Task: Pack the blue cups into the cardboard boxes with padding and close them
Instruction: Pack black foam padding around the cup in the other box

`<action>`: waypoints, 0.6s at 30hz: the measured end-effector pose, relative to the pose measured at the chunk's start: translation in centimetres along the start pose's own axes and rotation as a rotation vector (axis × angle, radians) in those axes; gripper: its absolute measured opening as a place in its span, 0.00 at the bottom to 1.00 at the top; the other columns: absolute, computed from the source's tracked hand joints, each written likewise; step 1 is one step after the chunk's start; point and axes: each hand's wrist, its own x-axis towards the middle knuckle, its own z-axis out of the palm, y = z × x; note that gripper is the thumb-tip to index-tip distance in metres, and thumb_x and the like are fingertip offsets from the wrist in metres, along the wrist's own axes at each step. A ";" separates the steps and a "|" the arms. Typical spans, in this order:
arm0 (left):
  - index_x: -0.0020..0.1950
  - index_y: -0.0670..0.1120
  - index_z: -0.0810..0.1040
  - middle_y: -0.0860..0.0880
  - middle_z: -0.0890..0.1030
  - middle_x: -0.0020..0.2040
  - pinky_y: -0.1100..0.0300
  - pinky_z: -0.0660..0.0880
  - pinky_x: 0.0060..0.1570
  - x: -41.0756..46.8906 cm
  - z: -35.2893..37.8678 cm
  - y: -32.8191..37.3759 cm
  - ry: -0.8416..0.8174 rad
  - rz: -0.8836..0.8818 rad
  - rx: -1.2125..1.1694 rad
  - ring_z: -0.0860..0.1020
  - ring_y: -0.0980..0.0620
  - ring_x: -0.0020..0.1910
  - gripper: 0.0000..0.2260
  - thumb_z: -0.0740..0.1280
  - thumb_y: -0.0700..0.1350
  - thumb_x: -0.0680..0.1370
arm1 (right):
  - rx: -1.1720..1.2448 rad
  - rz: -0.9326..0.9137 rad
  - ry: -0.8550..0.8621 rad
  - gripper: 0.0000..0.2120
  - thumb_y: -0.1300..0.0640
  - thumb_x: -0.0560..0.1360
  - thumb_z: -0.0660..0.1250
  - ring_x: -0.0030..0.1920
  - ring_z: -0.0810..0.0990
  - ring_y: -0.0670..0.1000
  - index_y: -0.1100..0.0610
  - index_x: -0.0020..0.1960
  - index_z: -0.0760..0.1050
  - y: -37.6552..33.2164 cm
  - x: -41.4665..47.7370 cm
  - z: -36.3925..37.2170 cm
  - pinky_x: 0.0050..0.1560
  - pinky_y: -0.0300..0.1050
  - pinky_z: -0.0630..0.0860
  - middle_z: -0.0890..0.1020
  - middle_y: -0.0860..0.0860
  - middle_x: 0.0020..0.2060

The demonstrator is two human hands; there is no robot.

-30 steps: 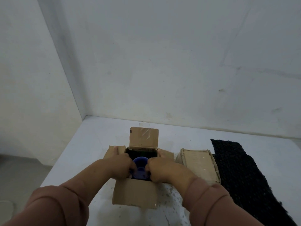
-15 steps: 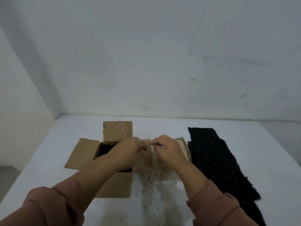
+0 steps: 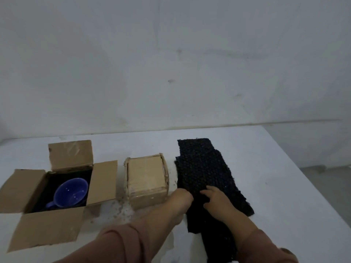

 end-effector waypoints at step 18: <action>0.35 0.48 0.62 0.50 0.65 0.31 0.58 0.60 0.30 2.8 2.3 2.9 0.240 0.300 0.198 0.64 0.52 0.29 0.14 0.64 0.43 0.77 | 0.190 -0.067 0.155 0.18 0.63 0.75 0.60 0.63 0.73 0.53 0.57 0.64 0.74 1.4 0.4 -2.2 0.55 0.32 0.65 0.73 0.56 0.65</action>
